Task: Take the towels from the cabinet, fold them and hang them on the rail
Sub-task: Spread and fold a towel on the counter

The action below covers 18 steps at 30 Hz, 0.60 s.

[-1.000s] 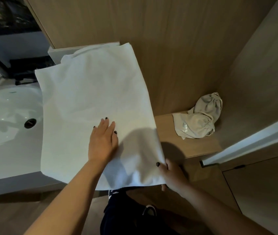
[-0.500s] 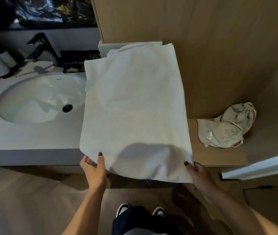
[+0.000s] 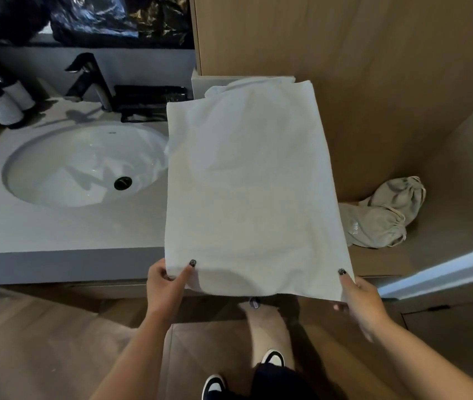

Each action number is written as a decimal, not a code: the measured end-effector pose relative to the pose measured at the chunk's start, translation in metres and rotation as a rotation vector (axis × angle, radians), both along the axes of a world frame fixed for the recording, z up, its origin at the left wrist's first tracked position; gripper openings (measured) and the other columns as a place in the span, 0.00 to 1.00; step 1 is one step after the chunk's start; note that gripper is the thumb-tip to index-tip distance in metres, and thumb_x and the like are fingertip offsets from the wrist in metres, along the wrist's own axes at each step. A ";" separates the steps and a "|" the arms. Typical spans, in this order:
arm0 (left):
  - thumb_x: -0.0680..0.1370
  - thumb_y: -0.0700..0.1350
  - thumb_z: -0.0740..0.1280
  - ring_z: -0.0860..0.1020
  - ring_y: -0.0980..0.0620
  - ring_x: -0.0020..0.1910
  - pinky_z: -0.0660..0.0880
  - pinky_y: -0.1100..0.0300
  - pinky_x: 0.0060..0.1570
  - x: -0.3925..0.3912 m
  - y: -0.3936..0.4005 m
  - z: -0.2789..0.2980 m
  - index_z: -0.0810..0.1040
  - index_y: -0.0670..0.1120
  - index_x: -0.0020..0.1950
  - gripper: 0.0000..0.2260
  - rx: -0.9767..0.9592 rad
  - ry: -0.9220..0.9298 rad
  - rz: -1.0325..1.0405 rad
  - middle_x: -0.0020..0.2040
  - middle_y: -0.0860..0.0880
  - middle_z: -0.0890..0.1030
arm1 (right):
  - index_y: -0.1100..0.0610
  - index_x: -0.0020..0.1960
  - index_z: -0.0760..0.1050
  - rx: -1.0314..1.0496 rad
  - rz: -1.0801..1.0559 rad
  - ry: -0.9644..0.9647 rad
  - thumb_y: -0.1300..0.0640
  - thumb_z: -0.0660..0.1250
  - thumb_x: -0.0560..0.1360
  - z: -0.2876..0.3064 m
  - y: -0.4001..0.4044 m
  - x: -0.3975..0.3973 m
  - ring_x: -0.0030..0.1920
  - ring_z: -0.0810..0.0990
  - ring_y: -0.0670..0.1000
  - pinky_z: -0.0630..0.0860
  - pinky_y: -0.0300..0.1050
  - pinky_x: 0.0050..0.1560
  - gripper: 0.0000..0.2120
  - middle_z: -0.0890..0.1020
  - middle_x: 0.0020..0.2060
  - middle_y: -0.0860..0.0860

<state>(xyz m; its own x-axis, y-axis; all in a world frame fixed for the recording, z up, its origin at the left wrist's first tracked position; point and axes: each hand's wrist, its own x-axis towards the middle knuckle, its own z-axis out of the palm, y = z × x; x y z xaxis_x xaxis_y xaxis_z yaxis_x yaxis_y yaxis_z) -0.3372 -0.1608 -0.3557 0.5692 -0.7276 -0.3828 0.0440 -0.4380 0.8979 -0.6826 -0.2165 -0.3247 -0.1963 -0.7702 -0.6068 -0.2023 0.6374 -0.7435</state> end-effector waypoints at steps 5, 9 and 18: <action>0.73 0.48 0.75 0.77 0.46 0.56 0.79 0.44 0.57 0.011 -0.002 0.010 0.70 0.48 0.61 0.21 0.022 0.056 -0.095 0.57 0.48 0.76 | 0.60 0.58 0.75 -0.013 -0.123 0.004 0.48 0.62 0.81 0.006 0.010 0.006 0.52 0.81 0.58 0.83 0.48 0.41 0.15 0.81 0.51 0.56; 0.76 0.47 0.72 0.76 0.50 0.58 0.76 0.48 0.60 0.013 0.008 0.021 0.70 0.51 0.64 0.19 -0.041 0.011 -0.249 0.58 0.51 0.77 | 0.60 0.57 0.75 -0.111 -0.120 0.098 0.51 0.61 0.82 0.024 0.022 0.011 0.44 0.84 0.56 0.79 0.41 0.29 0.13 0.82 0.48 0.59; 0.80 0.44 0.68 0.66 0.54 0.68 0.64 0.56 0.68 0.015 0.047 0.029 0.51 0.50 0.80 0.34 -0.038 -0.066 -0.391 0.69 0.56 0.66 | 0.48 0.64 0.64 -0.276 -0.027 0.162 0.56 0.61 0.82 0.062 0.038 0.010 0.36 0.84 0.57 0.79 0.42 0.29 0.12 0.81 0.47 0.57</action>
<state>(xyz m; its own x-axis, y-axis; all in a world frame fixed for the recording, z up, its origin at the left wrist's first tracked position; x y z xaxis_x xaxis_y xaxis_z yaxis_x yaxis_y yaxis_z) -0.3221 -0.1141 -0.3271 0.2688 -0.9075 -0.3229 -0.1783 -0.3763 0.9092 -0.6725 -0.1781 -0.2625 -0.2964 -0.8944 -0.3348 -0.3181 0.4230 -0.8485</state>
